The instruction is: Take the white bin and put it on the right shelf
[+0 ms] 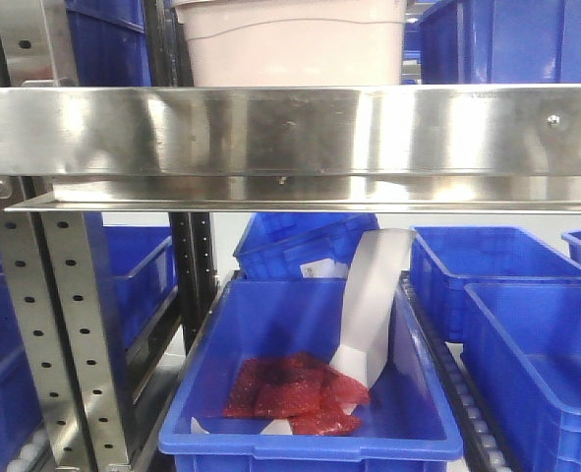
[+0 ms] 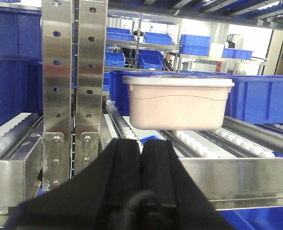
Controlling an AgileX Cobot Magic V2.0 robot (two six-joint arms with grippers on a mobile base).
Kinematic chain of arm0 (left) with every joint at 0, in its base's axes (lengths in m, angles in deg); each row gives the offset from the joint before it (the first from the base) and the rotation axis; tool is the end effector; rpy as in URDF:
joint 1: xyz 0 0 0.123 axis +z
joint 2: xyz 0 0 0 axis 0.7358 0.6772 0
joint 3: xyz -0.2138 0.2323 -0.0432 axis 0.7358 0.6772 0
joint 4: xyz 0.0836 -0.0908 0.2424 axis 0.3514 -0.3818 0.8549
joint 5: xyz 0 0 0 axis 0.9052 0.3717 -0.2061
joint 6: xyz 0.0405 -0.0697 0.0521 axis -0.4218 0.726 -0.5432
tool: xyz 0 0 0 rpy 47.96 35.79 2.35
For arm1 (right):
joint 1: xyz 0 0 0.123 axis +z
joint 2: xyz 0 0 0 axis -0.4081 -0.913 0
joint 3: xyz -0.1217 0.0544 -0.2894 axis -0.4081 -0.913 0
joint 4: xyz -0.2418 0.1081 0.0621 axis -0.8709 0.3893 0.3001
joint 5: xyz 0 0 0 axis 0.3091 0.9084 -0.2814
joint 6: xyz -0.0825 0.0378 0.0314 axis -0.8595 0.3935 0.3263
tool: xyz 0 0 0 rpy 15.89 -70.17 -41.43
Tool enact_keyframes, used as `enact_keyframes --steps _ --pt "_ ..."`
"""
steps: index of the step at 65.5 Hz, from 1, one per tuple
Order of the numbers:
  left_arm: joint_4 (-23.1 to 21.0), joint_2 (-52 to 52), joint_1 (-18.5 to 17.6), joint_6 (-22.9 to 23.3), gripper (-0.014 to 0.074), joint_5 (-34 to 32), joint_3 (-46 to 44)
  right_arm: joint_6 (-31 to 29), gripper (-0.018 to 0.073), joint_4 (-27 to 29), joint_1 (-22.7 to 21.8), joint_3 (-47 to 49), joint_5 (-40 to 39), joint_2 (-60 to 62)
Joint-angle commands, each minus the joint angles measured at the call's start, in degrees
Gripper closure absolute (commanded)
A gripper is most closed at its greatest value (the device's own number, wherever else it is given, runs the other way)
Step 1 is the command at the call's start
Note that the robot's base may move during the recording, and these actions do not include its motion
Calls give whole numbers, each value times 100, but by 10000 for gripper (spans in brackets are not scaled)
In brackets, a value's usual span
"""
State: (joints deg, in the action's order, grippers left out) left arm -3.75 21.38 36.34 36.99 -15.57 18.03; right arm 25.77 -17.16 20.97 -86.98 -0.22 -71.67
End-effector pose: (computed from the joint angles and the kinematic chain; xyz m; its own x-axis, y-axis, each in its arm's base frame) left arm 0.0316 -0.0151 0.3217 0.1355 -0.0902 -0.9867 0.2886 0.9563 -0.0478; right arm 0.0485 -0.0026 0.2012 0.0454 0.0467 -0.9979 0.0523 0.9974 0.0490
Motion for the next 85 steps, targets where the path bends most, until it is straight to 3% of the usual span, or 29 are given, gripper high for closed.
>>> enact_keyframes --steps 1,10,16,25,28,30,52,56,66,80,85 --pt "-42 58 14 -2 713 -386 -157 -7 498 -76 -35 9 -470 106" --pt "-105 28 26 10 713 -237 -114 -7 498 -76 -35 9 -470 106" --pt "462 28 183 262 713 -423 109 -7 498 -76 -35 9 -470 106" --pt "2567 28 413 2550 713 -1159 629 -7 498 -76 -35 9 -470 106" --pt "3038 28 451 3027 713 -1355 861 -7 498 -76 -35 9 -470 106" --pt "3103 28 475 3189 713 -1495 982 -7 498 -76 -35 9 -470 106" --pt "2832 -681 896 3135 713 -2179 2256 -7 498 -76 -35 9 -470 106" --pt "2832 -793 896 3119 713 -1872 2258 -7 498 -76 -35 9 -470 106" --pt "2354 -794 896 2240 722 -1768 2258 -7 498 -76 -35 9 -470 106" --pt "2458 -794 885 2306 722 -1780 2258 -7 498 -76 -35 9 -470 106" --pt "2565 -794 833 2520 722 -1633 2258 -7 498 -76 -35 9 -470 106"
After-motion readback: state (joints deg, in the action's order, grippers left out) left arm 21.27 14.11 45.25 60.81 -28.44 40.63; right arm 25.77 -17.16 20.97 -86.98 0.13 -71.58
